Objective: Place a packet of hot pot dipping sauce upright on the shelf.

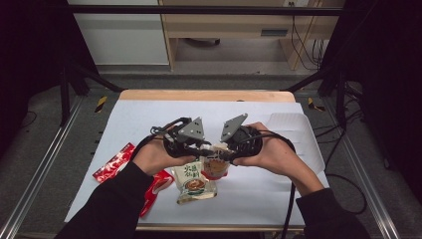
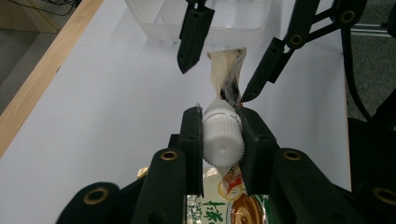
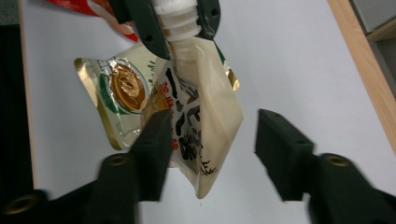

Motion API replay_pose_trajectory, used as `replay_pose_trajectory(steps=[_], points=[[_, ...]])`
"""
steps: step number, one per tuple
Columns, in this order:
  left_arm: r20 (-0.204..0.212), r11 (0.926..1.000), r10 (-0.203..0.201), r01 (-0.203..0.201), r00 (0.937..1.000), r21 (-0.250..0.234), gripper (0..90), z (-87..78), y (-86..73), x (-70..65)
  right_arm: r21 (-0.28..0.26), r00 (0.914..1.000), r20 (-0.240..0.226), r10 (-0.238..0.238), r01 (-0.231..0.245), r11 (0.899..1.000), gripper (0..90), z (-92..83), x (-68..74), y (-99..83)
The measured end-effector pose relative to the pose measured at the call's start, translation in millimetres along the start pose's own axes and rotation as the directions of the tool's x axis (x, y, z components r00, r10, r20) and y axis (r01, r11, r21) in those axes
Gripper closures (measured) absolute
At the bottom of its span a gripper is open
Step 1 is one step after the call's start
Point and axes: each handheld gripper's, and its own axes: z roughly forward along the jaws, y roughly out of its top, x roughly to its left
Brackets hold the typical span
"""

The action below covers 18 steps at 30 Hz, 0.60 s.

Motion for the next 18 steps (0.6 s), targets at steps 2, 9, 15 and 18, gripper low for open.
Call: replay_pose_trajectory(steps=[2,9,15,18], points=[[0.000,1.0000,0.003,-0.003,1.0000,-0.002,73.5,0.4,-0.4,-0.1,0.006,0.9999,-0.010,-0.004,0.004,1.000,62.4,-0.6,0.1,2.0],[-0.002,0.9999,-0.004,0.004,1.0000,-0.012,73.4,2.1,-1.6,0.9,0.046,0.9998,-0.019,-0.004,0.005,0.999,84.2,-4.4,-0.8,7.5],[-0.016,0.9983,-0.035,0.034,0.9993,-0.046,72.6,1.9,-3.3,3.9,0.078,1.0000,0.009,0.004,-0.005,0.997,87.8,-9.3,-1.4,14.1],[-0.030,0.9962,-0.057,0.055,0.9979,-0.068,62.5,3.7,-5.0,3.9,0.089,0.9997,0.024,-0.006,0.004,0.996,88.1,-13.1,-4.4,15.4]])
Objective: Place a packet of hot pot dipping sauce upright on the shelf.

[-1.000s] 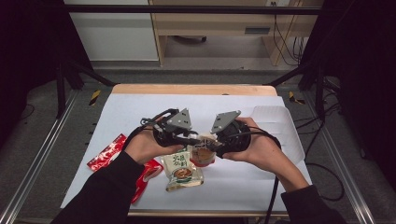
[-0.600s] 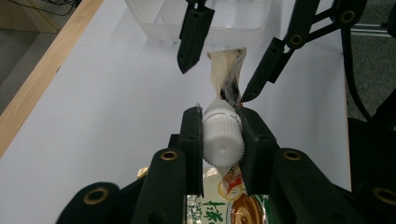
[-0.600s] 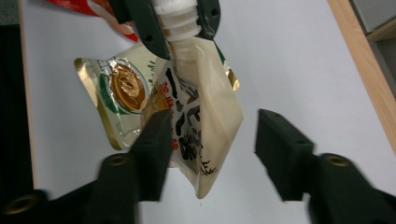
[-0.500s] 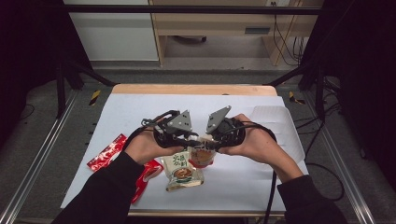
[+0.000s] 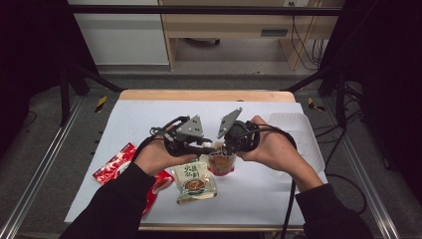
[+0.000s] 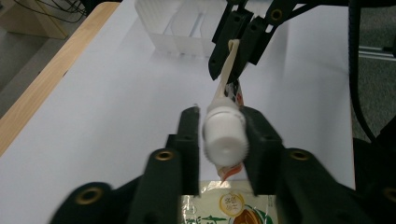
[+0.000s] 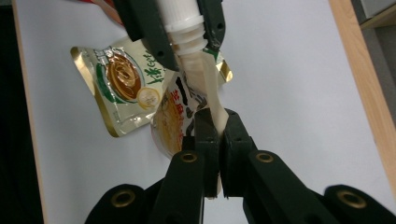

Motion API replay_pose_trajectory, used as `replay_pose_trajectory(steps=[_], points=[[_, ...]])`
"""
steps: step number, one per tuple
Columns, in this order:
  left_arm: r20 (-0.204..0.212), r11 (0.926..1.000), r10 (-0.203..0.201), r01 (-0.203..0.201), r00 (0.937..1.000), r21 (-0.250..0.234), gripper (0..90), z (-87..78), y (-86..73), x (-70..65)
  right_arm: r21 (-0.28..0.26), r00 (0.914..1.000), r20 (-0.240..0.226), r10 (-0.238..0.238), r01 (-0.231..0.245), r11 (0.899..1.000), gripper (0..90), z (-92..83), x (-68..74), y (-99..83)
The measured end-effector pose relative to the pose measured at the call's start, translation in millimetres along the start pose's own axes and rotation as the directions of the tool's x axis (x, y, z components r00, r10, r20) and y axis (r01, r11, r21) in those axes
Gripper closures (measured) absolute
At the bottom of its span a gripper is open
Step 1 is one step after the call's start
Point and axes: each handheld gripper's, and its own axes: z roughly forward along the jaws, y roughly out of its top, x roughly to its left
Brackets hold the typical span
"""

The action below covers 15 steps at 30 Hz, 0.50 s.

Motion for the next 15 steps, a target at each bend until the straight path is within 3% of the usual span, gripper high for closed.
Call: replay_pose_trajectory(steps=[5,15], points=[[-0.014,0.9987,-0.051,0.051,0.9986,-0.011,41.7,-1.2,-8.6,1.0,0.022,0.9997,0.021,0.014,-0.015,1.000,88.1,-6.0,-13.0,-7.6],[-0.059,0.9949,-0.101,0.100,0.9931,-0.012,22.3,-5.1,-36.4,0.6,0.042,0.9973,0.059,0.043,-0.045,0.998,88.1,-13.7,-42.6,-31.5]])
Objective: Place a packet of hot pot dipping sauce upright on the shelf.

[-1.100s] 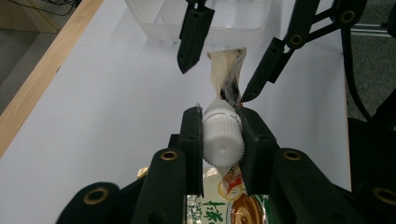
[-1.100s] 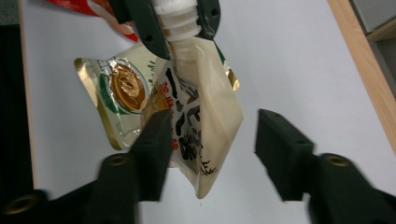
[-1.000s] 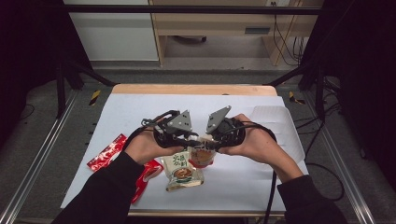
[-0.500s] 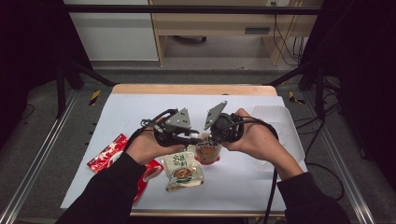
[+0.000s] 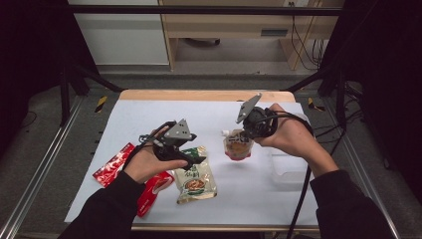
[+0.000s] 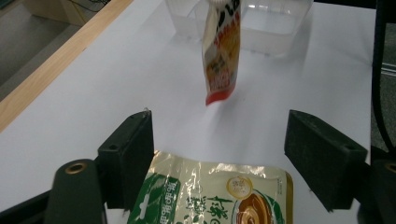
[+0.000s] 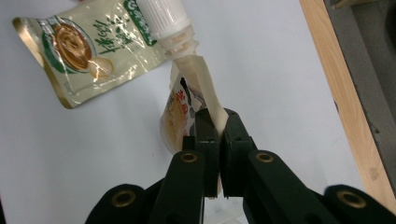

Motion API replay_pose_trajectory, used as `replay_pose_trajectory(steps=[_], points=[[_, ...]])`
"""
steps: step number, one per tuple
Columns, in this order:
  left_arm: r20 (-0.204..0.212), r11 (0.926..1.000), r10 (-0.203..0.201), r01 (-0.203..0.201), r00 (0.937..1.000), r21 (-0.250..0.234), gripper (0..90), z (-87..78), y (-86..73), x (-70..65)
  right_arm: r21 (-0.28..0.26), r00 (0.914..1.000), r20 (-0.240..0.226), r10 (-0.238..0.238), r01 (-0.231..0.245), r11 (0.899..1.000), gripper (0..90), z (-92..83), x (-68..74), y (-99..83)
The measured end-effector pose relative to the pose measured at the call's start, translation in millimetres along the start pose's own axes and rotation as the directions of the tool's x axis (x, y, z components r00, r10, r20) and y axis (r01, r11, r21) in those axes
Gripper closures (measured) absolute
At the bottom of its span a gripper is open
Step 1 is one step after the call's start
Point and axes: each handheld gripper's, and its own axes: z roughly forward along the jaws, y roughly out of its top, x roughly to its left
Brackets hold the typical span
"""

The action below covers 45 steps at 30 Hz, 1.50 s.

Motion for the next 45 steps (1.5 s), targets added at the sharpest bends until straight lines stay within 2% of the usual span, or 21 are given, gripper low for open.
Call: replay_pose_trajectory(steps=[6,10,16,22,26,30,34,41,43,45], points=[[-0.024,0.9993,-0.019,0.020,0.9995,0.031,16.3,5.3,-16.0,1.1,-0.005,0.9996,0.022,0.015,-0.015,1.000,88.1,1.0,-13.0,-13.7],[-0.029,0.9989,-0.032,0.033,0.9991,0.035,14.4,7.1,-24.8,1.1,-0.011,0.9995,0.032,0.004,-0.004,1.000,88.0,1.8,-19.1,-18.5],[-0.046,0.9982,-0.040,0.042,0.9982,0.044,13.7,3.6,-38.7,0.1,-0.012,0.9989,0.046,0.007,-0.007,1.000,88.0,-0.7,-28.5,-18.7],[-0.089,0.9964,-0.062,0.067,0.9941,0.052,12.1,-3.3,-54.0,0.6,-0.029,0.9977,0.068,0.002,0.000,1.000,88.0,-11.0,-36.0,-15.0],[-0.121,0.9945,-0.076,0.084,0.9897,0.063,11.7,-9.7,-69.2,-1.3,-0.033,0.9960,0.089,-0.008,0.011,0.999,88.0,-19.4,-41.0,-13.0],[-0.148,0.9929,-0.102,0.110,0.9837,0.046,11.4,-17.7,-85.2,-4.5,-0.037,0.9935,0.114,-0.011,0.016,0.999,88.0,-29.6,-46.1,-11.9],[-0.190,0.9914,-0.118,0.127,0.9747,0.035,11.2,-25.1,-99.8,-6.3,-0.048,0.9892,0.146,-0.010,0.017,0.999,88.0,-39.9,-51.8,-15.5],[-0.229,0.9896,-0.143,0.143,0.9629,-0.015,10.8,-37.0,-117.3,-9.0,-0.070,0.9803,0.196,0.027,-0.013,0.997,88.0,-49.9,-68.0,-32.8],[-0.232,0.9872,-0.159,0.157,0.9595,-0.031,10.7,-40.3,-121.9,-8.1,-0.073,0.9776,0.206,0.042,-0.028,0.997,88.0,-51.6,-72.8,-38.8],[-0.238,0.9825,-0.186,0.179,0.9532,-0.053,10.6,-44.0,-127.6,-6.4,-0.072,0.9746,0.217,0.056,-0.041,0.997,88.0,-52.8,-77.3,-44.6]])
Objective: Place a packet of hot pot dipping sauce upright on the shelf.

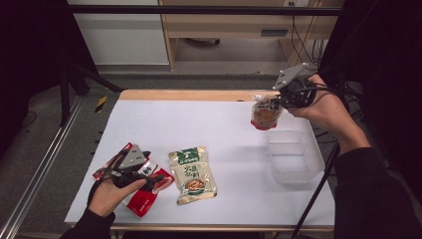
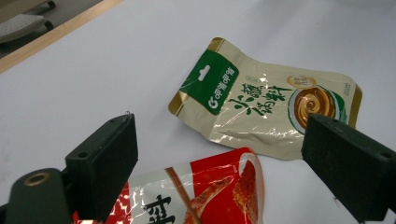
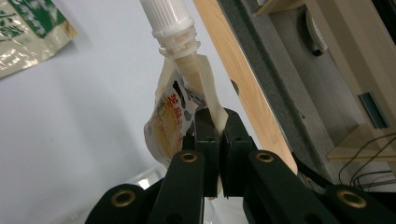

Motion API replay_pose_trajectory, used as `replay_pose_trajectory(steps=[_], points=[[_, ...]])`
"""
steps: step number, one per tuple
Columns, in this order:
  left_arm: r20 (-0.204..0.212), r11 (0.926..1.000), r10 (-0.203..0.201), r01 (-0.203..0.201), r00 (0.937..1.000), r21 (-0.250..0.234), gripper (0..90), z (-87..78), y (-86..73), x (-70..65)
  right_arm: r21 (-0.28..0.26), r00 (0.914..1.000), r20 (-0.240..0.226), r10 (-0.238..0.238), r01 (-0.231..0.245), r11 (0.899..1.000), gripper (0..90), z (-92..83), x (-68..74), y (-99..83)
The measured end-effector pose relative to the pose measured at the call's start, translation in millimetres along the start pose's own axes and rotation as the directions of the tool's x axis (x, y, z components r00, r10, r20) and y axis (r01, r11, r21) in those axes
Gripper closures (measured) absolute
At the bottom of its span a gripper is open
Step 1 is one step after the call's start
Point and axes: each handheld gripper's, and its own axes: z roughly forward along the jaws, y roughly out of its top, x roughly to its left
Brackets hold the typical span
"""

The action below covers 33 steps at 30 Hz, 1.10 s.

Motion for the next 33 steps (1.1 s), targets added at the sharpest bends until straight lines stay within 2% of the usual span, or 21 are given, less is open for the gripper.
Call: replay_pose_trajectory(steps=[7,13,19,26,33], points=[[-0.033,0.9988,-0.049,0.049,0.9983,0.005,10.0,-5.1,-14.2,14.1,0.006,0.9987,0.034,0.037,-0.038,0.999,88.0,1.3,-13.6,-16.1],[-0.060,0.9953,-0.096,0.096,0.9935,-0.016,10.0,-9.7,-26.4,17.0,0.015,0.9964,0.060,0.061,-0.062,0.998,88.0,2.0,-26.1,-29.3],[-0.080,0.9918,-0.126,0.124,0.9889,-0.033,9.9,-13.4,-35.1,18.3,0.019,0.9928,0.079,0.090,-0.092,0.996,88.0,4.5,-38.4,-43.1],[-0.090,0.9907,-0.133,0.130,0.9869,-0.037,9.8,-13.4,-39.5,19.7,0.036,0.9905,0.097,0.097,-0.101,0.994,88.0,10.1,-43.3,-56.2],[-0.089,0.9912,-0.130,0.128,0.9874,-0.037,9.7,-13.0,-40.2,19.4,0.062,0.9906,0.089,0.103,-0.109,0.992,88.0,20.5,-44.5,-71.9]])
